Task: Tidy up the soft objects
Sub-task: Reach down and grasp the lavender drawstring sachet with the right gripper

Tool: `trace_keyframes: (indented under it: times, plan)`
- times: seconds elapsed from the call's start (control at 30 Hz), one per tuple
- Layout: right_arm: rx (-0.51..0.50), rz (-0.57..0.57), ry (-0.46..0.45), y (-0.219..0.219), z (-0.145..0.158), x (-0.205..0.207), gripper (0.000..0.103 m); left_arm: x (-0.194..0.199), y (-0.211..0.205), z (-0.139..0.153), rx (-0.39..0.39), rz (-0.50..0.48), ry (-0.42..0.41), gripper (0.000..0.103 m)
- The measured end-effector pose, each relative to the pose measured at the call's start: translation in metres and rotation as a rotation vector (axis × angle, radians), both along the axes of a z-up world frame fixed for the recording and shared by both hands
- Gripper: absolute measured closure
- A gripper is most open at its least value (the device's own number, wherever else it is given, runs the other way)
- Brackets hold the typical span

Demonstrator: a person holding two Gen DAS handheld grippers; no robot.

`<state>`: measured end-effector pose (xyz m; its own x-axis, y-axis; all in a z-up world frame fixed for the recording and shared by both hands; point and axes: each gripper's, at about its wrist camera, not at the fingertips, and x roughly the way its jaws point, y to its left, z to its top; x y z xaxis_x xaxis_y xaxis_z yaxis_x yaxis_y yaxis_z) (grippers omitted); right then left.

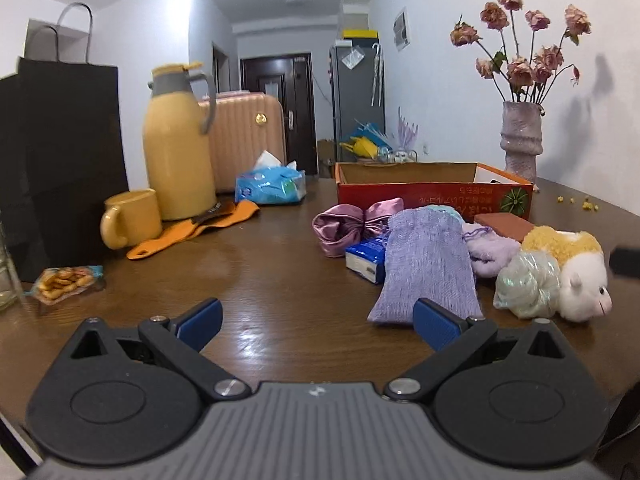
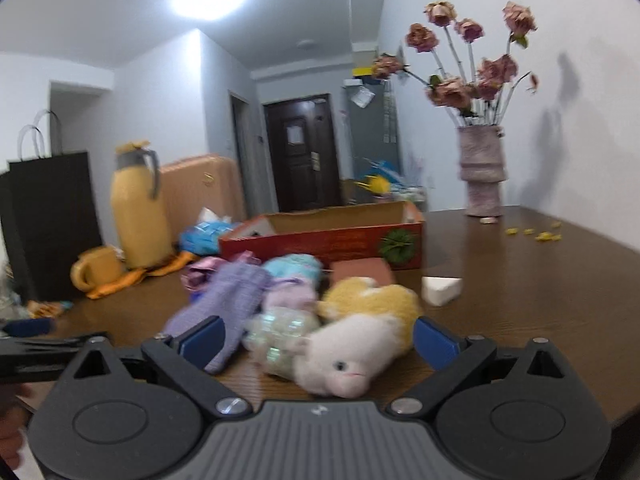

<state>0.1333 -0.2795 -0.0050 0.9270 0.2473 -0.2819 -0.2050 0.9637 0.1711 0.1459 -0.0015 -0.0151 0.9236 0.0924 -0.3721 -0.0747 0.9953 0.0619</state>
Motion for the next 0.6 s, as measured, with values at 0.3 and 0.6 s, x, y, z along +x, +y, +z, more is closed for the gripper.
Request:
trace_keyframes:
  times: [0.3,0.6]
  plan:
    - [0.008,0.249,0.091,0.023,0.025,0.104,0.025,0.069,-0.007,-0.005,-0.147,-0.094,0.178,0.002]
    - [-0.173,0.481,0.256,0.091,0.034,0.224,0.037,0.107,0.011,-0.013,-0.346,-0.174,0.261,0.063]
